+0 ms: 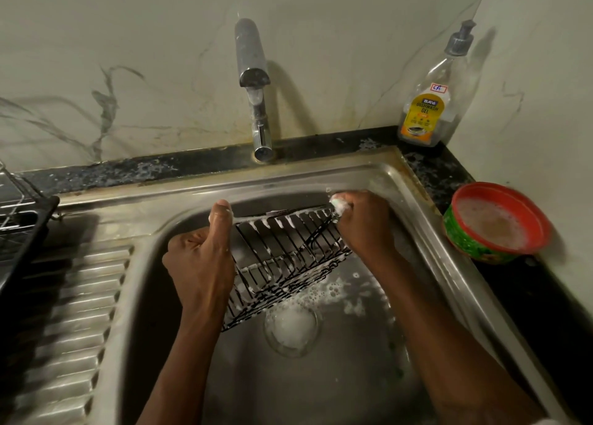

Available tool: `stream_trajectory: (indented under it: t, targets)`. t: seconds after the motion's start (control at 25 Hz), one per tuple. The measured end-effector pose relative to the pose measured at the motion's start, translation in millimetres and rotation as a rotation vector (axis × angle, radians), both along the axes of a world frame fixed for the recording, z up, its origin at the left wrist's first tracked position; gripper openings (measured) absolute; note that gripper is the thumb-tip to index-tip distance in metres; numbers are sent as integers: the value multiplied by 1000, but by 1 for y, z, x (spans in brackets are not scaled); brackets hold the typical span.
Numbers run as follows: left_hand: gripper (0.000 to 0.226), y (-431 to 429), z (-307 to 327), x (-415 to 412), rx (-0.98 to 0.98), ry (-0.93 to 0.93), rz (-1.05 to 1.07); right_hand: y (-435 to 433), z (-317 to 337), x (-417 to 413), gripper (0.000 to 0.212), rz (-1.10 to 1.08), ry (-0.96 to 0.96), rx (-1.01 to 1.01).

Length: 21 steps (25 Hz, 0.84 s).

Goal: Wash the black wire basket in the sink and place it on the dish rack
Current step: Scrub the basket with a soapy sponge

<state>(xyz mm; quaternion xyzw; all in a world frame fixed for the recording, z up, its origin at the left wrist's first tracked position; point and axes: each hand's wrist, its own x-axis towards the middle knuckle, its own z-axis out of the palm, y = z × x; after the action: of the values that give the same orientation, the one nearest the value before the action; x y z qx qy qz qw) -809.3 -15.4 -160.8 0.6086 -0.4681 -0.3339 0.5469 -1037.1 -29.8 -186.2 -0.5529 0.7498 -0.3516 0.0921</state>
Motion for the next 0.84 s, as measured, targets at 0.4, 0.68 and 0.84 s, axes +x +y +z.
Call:
stream_trajectory:
  t: [0.4, 0.68, 0.84]
  targets:
    - [56, 6, 9, -6, -59, 18, 12, 25, 48, 82, 39, 568, -143, -292]
    - [60, 4, 7, -2, -40, 21, 71, 37, 56, 55, 23, 878, -255, -92]
    - [61, 6, 6, -4, -46, 9, 53, 25, 57, 68, 23, 828, -158, -164]
